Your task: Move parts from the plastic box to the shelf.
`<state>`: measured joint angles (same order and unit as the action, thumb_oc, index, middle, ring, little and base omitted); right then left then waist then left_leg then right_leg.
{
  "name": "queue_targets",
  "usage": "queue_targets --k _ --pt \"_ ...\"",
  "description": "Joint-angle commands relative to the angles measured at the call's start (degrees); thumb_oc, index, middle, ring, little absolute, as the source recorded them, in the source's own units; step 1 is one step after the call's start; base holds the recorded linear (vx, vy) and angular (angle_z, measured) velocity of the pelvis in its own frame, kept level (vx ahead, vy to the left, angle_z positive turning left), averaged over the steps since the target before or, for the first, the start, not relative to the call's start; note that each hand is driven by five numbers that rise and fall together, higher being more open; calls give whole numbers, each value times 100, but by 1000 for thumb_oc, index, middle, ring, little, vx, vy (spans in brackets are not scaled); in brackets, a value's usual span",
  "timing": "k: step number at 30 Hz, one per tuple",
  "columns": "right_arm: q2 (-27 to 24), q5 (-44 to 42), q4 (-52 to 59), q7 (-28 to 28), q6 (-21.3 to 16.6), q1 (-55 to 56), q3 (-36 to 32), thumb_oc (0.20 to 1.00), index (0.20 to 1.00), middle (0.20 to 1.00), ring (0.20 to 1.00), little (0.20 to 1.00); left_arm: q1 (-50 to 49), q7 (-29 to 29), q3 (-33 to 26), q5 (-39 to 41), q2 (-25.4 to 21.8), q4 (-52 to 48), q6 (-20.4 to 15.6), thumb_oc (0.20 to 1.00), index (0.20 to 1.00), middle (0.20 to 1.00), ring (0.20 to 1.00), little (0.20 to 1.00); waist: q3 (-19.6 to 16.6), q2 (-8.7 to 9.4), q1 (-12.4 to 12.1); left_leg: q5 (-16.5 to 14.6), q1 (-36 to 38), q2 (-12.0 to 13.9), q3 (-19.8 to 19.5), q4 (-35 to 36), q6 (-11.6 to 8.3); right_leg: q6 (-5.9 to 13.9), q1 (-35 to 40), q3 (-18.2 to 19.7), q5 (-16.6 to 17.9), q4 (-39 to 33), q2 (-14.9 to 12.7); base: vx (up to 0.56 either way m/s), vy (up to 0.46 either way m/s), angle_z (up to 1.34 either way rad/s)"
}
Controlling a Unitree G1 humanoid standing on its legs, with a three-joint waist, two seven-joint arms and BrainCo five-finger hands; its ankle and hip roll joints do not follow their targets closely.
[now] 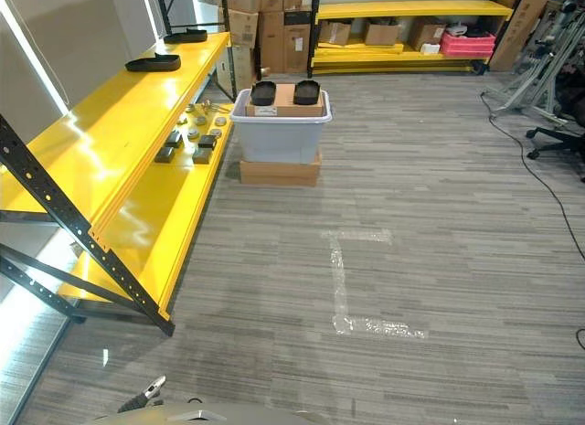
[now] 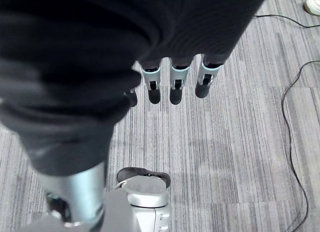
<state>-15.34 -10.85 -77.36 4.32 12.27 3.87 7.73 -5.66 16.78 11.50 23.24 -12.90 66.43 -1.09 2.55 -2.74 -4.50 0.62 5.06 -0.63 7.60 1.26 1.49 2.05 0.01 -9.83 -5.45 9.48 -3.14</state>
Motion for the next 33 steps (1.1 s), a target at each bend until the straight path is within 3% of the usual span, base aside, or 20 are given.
queue_targets --k 1,7,11,14,17,33 --pt "-44 113 -338 -14 -54 -224 104 1000 1000 1000 1000 1000 294 -21 -10 -282 -74 184 -167 1000 1000 1000 1000 1000 7 252 -9 -135 96 -15 184 236 -189 643 534 -135 1033 -1438 -388 0 0 0" --pt "-48 34 -392 66 -71 -228 88 1000 1000 1000 1000 1000 296 -474 -34 -139 -80 138 -535 1000 1000 1000 1000 1000 -2 247 -14 -137 86 -21 174 230 -196 635 529 -120 1032 -1445 -385 0 0 0" --pt "-45 -50 -446 198 -63 -258 42 1000 1000 1000 1000 1000 265 -637 -65 -210 -46 154 -294 1000 1000 1000 1000 1000 0 243 -53 -142 82 -34 132 220 -188 629 543 -129 1029 -1448 -392 0 0 0" --pt "-37 -84 -513 141 -55 -273 23 1000 1000 1000 1000 1000 256 -716 -83 -307 -21 291 202 1000 1000 1000 1000 1000 -9 239 -66 -142 99 -46 99 227 -187 632 567 -147 1027 -1448 -402 0 0 0" --pt "-28 -89 -531 82 -105 -273 18 1000 1000 1000 1000 1000 262 -820 -75 -535 10 389 363 1000 1000 1000 1000 1000 -27 239 -62 -146 111 -56 86 228 -182 635 582 -145 1025 -1448 -409 0 0 0" --pt "38 -21 -531 141 -122 -254 107 1000 1000 1000 1000 1000 333 -1211 -131 -380 58 599 566 1000 1000 1000 1000 1000 -48 275 -53 -151 126 -78 63 242 -168 658 579 -146 1065 -1448 -445 0 0 0"
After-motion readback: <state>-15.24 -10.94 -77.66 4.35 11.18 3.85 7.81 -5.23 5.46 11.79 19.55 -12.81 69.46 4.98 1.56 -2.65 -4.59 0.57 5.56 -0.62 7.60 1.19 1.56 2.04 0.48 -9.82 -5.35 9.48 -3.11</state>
